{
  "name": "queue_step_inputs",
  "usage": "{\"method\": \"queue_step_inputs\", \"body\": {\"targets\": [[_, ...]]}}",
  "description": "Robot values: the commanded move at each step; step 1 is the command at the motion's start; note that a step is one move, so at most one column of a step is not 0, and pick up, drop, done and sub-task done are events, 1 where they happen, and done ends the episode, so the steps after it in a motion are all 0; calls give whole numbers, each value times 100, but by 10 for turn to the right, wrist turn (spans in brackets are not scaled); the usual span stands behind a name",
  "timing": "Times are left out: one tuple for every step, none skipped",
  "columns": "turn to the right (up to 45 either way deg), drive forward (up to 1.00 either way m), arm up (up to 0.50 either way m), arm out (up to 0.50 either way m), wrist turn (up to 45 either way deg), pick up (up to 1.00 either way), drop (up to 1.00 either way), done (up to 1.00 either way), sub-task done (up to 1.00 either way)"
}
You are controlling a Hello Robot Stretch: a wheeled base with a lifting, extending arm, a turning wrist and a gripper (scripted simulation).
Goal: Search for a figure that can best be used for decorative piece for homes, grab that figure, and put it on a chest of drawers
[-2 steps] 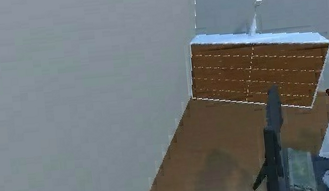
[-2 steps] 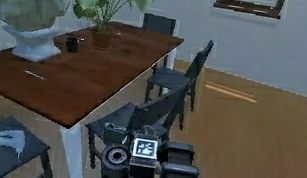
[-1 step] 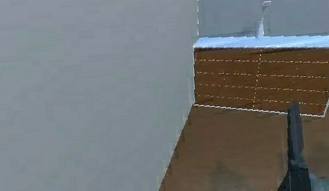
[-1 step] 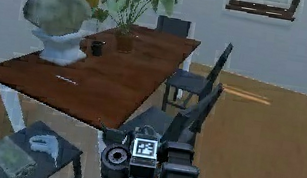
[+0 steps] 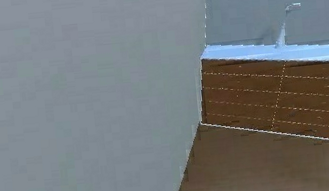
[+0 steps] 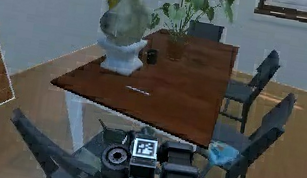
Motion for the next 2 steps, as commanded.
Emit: {"method": "queue_step_inputs", "body": {"targets": [[300, 0, 0, 0, 0, 0, 0, 0, 0], [0, 75, 0, 0, 0, 0, 0, 0, 0]]}}
